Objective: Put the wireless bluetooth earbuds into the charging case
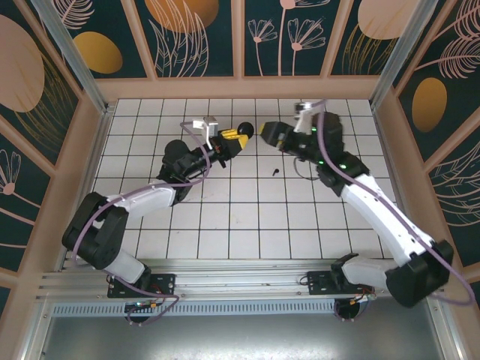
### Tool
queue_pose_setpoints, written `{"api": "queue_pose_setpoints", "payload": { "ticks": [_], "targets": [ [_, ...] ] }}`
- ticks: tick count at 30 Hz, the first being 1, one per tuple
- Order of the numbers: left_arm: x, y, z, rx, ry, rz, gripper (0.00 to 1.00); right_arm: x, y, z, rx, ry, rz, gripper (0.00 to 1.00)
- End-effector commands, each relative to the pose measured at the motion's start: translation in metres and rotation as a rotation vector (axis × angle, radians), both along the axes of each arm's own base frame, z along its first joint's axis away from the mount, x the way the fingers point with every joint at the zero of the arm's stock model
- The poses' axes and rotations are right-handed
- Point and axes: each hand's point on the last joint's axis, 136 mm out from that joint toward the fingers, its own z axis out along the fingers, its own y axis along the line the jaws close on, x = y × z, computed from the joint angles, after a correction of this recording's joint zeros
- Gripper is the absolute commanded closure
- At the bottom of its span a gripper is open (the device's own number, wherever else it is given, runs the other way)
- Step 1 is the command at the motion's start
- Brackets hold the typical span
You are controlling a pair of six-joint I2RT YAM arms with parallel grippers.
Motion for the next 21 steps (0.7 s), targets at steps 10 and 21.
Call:
{"api": "queue_pose_setpoints", "payload": {
  "ticks": [10, 21],
  "targets": [
    [-0.065, 0.011, 0.075, -0.170, -0.028, -0.301, 0.95, -0.063, 0.013, 0.070, 0.213, -0.294, 0.335, 0.40],
    [-0.082, 0.016, 0.081, -0.199, -0.015, -0.352, 0.95, -0.062, 0.048, 0.058, 0.206, -0.268, 0.431, 0.41]
  ]
}}
